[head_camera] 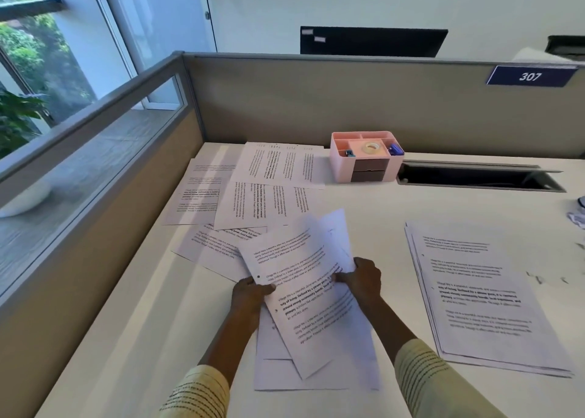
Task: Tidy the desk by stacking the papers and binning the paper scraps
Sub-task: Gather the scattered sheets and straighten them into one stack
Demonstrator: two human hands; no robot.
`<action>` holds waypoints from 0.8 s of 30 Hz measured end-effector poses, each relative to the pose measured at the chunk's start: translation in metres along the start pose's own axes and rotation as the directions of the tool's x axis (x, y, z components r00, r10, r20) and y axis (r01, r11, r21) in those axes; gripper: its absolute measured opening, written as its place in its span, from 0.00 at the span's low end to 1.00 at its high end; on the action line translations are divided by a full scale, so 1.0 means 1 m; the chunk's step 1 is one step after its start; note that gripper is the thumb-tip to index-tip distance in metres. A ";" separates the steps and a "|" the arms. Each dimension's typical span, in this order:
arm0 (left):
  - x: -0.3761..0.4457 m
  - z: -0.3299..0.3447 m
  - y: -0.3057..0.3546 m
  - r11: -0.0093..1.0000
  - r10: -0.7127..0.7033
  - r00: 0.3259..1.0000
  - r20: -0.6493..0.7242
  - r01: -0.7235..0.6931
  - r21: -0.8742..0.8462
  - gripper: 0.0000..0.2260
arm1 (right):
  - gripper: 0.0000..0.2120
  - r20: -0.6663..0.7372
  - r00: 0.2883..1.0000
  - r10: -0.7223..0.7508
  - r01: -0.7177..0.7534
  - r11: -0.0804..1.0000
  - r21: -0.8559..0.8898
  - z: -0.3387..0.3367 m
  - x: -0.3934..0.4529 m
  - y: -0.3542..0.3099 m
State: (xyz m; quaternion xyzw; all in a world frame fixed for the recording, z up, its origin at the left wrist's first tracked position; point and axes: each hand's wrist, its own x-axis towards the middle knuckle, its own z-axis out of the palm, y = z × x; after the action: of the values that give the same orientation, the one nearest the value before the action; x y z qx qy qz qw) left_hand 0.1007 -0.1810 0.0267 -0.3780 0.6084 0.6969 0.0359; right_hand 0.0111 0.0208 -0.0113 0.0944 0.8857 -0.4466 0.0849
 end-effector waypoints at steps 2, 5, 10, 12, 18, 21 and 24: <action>-0.004 0.003 0.000 1.000 0.017 1.000 0.014 -0.017 0.017 0.15 | 0.20 -0.011 0.995 -0.101 0.101 0.989 0.104 -0.008 -0.001 0.002; -0.003 0.007 0.000 0.998 0.063 0.997 0.041 -0.062 -0.010 0.14 | 0.20 -0.016 0.966 -0.257 0.256 0.952 0.169 -0.028 0.000 -0.005; 0.002 0.013 0.017 0.986 0.160 0.974 0.160 -0.149 -0.077 0.19 | 0.06 -0.020 0.930 -0.368 0.353 0.873 0.337 -0.077 -0.009 -0.043; 0.004 0.016 0.028 0.971 0.230 0.960 0.162 -0.215 -0.106 0.33 | 0.06 -0.046 0.926 -0.375 0.355 0.823 0.443 -0.094 -0.014 -0.059; -0.005 0.022 0.074 0.869 0.494 0.797 0.348 -0.450 -0.204 0.33 | 0.06 -0.058 0.927 -0.371 0.317 0.691 0.650 -0.131 -0.015 -0.080; -0.010 0.029 0.091 0.865 0.496 0.800 0.337 -0.420 -0.274 0.29 | 0.07 -0.066 0.922 -0.381 0.331 0.692 0.641 -0.143 -0.008 -0.080; -0.012 0.036 0.104 0.849 0.519 0.812 0.268 -0.452 -0.274 0.20 | 0.13 -0.082 0.908 -0.411 0.374 0.705 0.602 -0.156 -0.001 -0.078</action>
State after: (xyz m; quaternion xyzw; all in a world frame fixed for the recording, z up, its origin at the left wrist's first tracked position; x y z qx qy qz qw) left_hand 0.0391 -0.1715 0.1182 -0.0879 0.5978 0.7929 -0.0795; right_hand -0.0174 0.1008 0.1405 -0.0872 0.6922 -0.7161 -0.0209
